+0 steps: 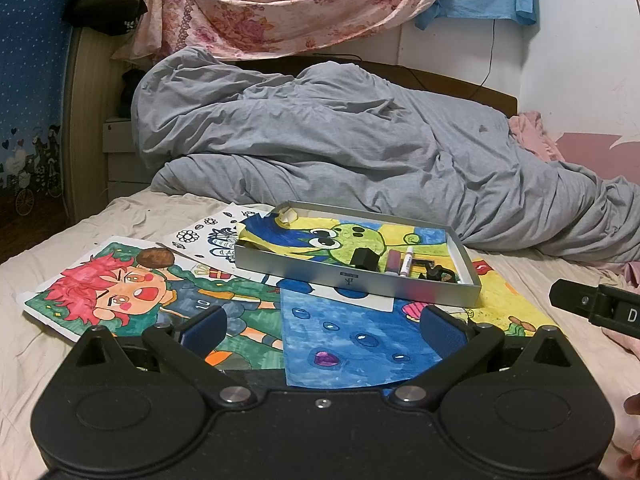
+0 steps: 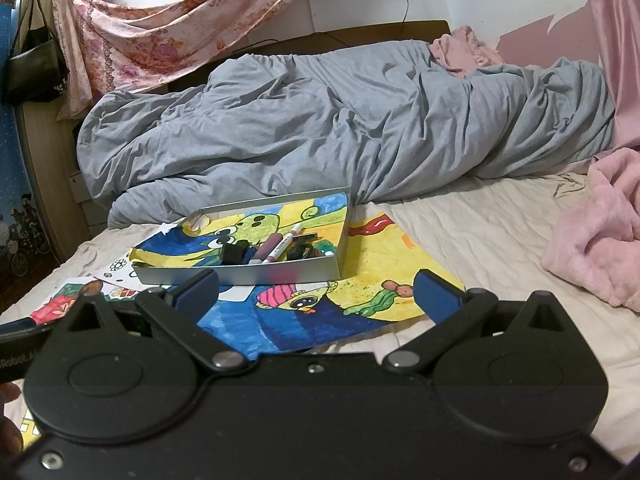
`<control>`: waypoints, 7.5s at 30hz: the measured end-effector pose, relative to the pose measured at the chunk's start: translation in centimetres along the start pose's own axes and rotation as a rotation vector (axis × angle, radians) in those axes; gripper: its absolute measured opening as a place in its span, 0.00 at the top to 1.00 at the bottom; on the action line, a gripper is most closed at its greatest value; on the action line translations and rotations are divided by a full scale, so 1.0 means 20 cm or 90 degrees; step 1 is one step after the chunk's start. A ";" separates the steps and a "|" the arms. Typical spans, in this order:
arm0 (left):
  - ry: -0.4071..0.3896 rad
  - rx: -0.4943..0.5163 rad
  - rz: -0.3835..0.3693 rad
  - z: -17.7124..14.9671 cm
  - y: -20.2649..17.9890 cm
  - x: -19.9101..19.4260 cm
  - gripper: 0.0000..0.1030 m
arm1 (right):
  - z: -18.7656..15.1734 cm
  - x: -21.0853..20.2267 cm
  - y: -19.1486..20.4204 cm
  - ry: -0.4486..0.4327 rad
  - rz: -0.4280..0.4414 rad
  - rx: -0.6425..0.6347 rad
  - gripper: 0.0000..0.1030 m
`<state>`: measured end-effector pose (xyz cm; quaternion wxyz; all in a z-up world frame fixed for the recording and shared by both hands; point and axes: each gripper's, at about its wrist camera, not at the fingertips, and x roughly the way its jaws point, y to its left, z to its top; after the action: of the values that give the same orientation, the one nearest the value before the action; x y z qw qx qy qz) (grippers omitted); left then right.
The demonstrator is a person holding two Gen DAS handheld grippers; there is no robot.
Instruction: Organize rigid objects
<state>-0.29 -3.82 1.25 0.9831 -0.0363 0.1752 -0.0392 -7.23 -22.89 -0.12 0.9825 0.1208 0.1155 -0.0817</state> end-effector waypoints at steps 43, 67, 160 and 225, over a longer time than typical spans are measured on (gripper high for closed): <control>-0.001 0.002 0.001 0.00 -0.01 0.00 0.01 | -0.01 -0.01 0.03 0.004 -0.004 0.002 0.01; -0.002 0.015 0.003 -0.02 -0.01 0.00 0.01 | 0.00 -0.02 0.03 0.005 -0.008 0.001 0.00; 0.002 0.021 0.009 0.00 0.05 -0.02 0.01 | -0.02 -0.01 0.06 0.027 -0.018 -0.008 0.01; 0.000 0.027 0.016 0.00 0.07 -0.03 0.01 | -0.01 0.00 0.04 0.033 -0.018 -0.012 0.01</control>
<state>-0.76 -2.45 1.28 0.9841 -0.0134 0.1747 -0.0305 -7.15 -22.08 -0.23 0.9790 0.1123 0.1435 -0.0915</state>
